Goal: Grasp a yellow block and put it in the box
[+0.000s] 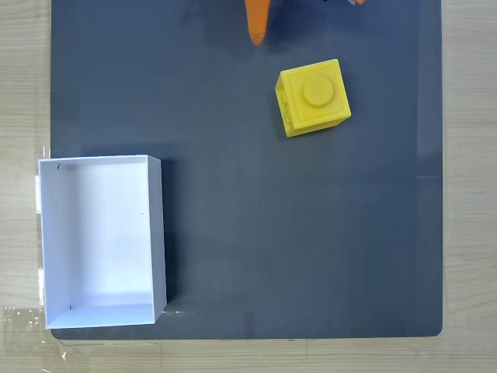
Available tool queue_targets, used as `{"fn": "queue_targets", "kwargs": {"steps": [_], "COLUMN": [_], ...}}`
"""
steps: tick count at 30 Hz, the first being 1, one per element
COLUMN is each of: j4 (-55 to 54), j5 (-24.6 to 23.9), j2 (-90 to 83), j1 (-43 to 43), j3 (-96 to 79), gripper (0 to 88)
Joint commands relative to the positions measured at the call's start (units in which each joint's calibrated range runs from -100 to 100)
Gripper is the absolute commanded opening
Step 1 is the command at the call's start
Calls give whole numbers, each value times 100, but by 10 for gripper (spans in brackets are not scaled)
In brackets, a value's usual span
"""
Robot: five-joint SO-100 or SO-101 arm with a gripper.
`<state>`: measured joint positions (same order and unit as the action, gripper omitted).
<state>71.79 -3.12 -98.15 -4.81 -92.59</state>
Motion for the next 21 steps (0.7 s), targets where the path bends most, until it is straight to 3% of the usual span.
{"fn": "queue_targets", "kwargs": {"steps": [1,21], "j4": [-67,-76], "j5": [2,-3], "j2": [-75,-75], "j1": [-24,-24], "j3": [19,19], "gripper": [36,36]}}
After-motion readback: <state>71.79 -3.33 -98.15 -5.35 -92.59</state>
